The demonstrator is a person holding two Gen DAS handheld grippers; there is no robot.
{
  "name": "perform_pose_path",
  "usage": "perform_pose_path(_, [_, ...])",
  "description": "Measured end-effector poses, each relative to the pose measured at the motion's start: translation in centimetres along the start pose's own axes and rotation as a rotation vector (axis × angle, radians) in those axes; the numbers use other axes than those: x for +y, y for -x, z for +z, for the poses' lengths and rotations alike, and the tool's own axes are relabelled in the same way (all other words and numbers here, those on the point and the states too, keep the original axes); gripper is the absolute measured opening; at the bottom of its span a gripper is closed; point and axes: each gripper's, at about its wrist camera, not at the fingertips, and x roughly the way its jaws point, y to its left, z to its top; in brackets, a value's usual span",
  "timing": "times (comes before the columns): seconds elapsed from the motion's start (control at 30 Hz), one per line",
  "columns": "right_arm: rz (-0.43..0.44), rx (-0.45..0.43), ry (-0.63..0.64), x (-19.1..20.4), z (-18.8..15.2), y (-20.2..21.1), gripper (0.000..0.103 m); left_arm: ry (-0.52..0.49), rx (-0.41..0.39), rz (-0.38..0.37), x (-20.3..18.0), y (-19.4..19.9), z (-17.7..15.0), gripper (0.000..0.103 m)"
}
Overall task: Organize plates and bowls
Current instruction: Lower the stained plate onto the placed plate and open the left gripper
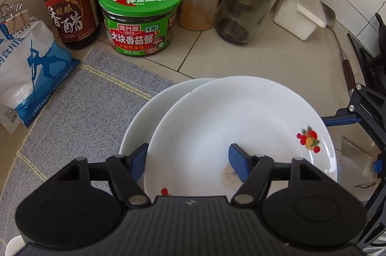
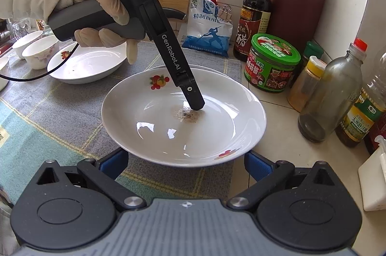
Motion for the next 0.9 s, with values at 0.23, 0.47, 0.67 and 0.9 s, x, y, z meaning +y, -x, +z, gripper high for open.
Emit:
perform_pose_path(0.23, [0.001,-0.007,-0.002,0.14,0.0,0.45,0.103,0.006,0.003,0.008,-0.16,0.02,0.21,0.072])
perform_pose_path(0.47, [0.01,-0.028,-0.003,0.13,-0.15,0.89,0.103,0.009,0.009,0.018,-0.11,0.17,0.37,0.073])
perform_pose_path(0.67, [0.019,-0.033,-0.008,-0.01,-0.32,0.71,0.103,0.009,0.01,0.031,-0.15,0.35,0.42,0.074])
perform_pose_path(0.9, [0.021,-0.033,0.001,0.04,-0.33,0.38,0.103,0.023,0.002,0.03,0.12,0.9,0.39,0.074])
